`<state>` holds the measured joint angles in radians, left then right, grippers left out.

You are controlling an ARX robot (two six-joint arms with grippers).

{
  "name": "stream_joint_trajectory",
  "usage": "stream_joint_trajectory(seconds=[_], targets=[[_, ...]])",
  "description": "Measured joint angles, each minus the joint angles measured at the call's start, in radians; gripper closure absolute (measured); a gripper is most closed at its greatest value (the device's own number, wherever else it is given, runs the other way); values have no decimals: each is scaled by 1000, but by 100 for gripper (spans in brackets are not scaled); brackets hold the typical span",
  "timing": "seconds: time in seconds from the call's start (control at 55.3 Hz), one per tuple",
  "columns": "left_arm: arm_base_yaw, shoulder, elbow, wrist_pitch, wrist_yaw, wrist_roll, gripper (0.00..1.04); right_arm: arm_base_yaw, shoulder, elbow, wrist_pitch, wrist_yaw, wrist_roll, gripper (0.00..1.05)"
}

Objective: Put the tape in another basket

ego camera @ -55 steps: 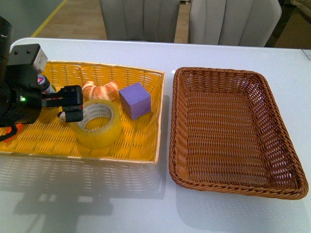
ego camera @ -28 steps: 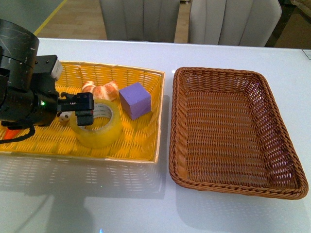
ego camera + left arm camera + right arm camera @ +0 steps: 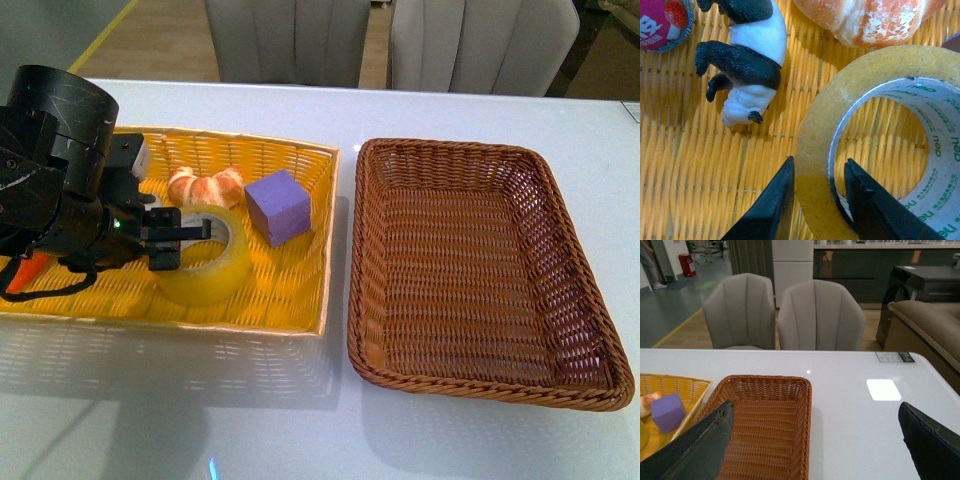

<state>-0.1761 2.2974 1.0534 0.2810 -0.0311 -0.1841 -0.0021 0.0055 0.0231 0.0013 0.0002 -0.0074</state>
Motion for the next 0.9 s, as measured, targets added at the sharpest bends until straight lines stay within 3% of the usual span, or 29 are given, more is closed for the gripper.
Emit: stream_joint_trajectory(seconds=[0.127,0.596,0.904], targets=[[1,-5,-3,0,-7,-2,89,0,0,0,0,0,0,9],[23,-278,-101,17,5,-21,90,0,0,0,0,0,0,9],[-167,-254,77,-73,30,-10,90,0,0,0,0,0,0,9]])
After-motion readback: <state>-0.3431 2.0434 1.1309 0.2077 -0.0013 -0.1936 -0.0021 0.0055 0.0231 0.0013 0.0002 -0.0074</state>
